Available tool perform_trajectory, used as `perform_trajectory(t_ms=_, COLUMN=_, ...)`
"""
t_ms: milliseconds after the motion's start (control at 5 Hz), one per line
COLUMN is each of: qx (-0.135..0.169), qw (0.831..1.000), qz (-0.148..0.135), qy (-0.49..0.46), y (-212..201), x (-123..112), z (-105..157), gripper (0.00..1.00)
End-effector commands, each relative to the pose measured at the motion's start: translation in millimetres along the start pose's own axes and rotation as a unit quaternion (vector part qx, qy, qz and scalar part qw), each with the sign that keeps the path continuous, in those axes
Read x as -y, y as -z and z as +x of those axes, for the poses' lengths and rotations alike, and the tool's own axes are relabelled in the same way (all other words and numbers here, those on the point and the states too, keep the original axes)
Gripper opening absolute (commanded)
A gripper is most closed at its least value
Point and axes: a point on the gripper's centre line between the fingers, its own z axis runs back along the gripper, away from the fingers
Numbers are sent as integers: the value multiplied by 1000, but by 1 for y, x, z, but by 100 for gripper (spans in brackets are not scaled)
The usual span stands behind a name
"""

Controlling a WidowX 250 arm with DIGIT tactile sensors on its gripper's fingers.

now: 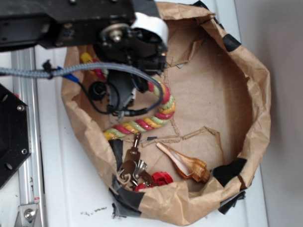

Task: Grab the multicolored rope.

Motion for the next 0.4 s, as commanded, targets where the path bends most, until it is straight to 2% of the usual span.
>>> perform_trajectory(t_ms=0, qx=-5, qw=999, qz=17, qy=48, y=13, x=15, z=11, gripper=100)
perform_trajectory(t_ms=200, qx=-15, qw=998, qz=28, qy=55, y=26, x=9, z=5, gripper=100)
